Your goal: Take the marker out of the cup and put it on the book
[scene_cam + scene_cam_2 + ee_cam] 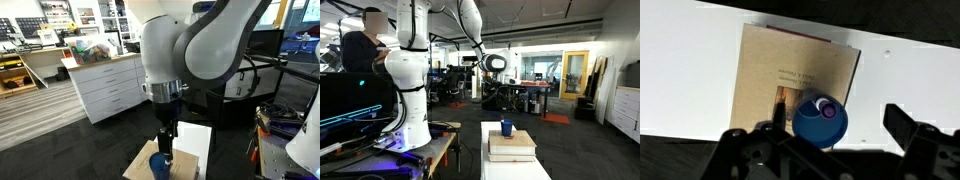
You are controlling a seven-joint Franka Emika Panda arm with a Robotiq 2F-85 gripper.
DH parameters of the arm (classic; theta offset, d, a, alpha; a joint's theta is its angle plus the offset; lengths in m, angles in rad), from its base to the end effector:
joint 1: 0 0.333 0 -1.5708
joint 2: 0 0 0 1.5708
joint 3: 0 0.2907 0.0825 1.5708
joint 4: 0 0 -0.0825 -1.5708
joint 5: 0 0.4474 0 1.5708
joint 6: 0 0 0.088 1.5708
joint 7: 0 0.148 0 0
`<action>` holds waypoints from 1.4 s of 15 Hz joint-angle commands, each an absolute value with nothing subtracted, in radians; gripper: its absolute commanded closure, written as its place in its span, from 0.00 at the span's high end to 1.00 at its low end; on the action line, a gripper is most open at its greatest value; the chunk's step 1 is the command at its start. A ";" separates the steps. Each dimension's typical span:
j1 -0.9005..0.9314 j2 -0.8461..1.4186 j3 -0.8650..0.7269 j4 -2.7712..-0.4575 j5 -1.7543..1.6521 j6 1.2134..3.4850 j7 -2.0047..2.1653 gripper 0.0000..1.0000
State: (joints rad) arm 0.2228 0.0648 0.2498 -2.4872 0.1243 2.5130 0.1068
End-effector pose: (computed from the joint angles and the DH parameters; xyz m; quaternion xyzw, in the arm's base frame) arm 0.4440 0.2324 0.1416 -0.9902 -0.1313 0.0305 0.0364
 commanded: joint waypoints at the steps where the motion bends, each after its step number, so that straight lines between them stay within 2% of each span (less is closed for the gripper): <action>1: 0.230 0.126 0.243 -2.444 0.098 2.521 0.101 1.00; 21: 0.231 0.292 0.222 -2.343 0.041 2.514 0.102 1.00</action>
State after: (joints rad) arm 0.2228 0.2819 0.2366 -2.3556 0.0527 2.5130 0.1014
